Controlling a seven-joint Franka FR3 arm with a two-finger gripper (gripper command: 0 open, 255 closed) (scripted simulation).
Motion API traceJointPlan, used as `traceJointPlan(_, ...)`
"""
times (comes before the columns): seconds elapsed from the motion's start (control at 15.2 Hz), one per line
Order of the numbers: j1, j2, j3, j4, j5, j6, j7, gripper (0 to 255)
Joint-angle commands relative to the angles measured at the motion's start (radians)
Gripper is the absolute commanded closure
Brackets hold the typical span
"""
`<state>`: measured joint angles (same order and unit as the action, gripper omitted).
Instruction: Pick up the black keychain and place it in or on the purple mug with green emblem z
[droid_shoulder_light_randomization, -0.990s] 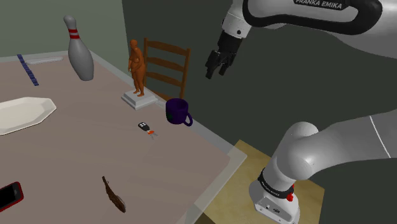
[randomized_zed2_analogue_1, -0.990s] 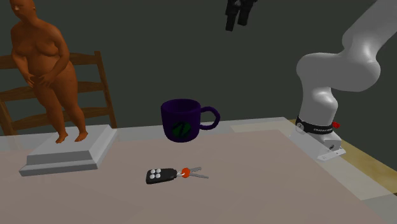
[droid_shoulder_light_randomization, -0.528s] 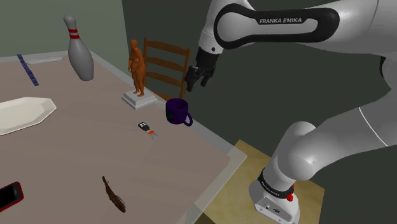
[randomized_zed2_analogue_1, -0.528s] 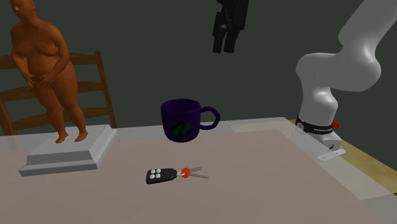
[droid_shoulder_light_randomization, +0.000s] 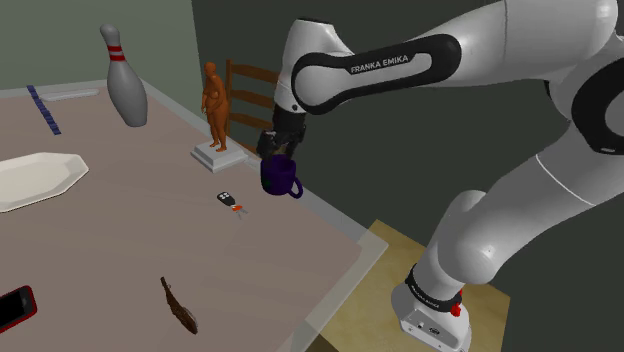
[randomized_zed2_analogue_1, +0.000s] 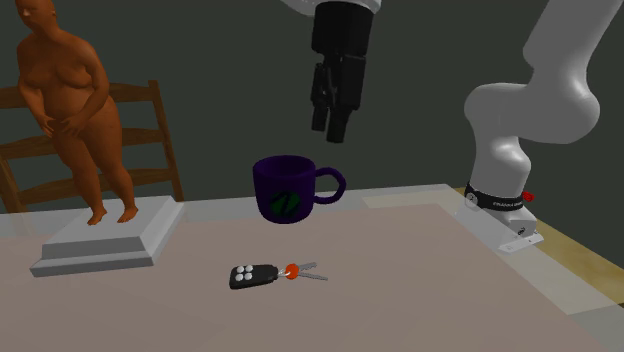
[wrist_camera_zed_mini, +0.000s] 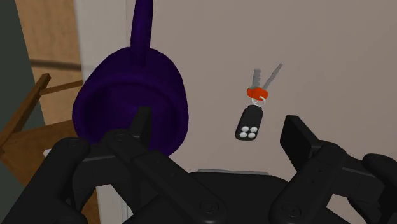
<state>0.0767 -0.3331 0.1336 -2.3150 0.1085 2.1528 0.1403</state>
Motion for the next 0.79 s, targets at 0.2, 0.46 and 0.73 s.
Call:
traceJointPlan(0.2,0.017,0.164,0.048,0.041,-0.021,0.116,0.05,0)
traceJointPlan(0.46,0.032,0.304,0.08,0.101,-0.059,0.188,0.1,0)
traceJointPlan(0.73,0.049,0.417,0.095,0.16,-0.099,0.233,0.143,0)
